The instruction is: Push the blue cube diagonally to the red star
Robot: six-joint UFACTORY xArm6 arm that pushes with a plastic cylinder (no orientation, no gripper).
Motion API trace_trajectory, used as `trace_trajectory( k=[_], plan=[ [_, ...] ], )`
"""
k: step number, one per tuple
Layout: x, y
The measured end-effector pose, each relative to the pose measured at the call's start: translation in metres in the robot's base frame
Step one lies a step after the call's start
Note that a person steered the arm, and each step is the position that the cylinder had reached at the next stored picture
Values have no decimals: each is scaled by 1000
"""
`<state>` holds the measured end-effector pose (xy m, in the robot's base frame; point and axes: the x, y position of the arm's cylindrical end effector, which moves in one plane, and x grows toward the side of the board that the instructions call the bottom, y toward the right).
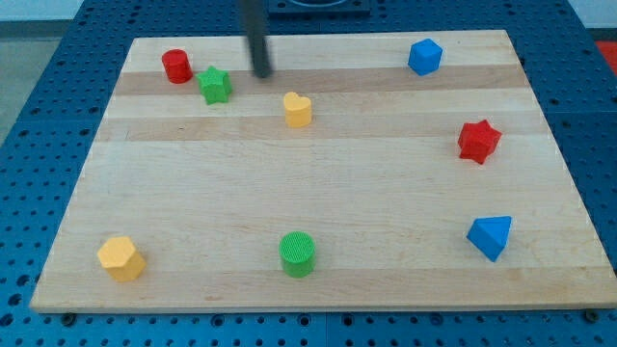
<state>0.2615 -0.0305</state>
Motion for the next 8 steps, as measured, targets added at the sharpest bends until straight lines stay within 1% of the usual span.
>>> trace_trajectory(
  k=[1,2,3,4,8],
  plan=[
    [-34,122],
    [-52,186],
    [-40,198],
    [0,170],
    [-6,163]
  ],
)
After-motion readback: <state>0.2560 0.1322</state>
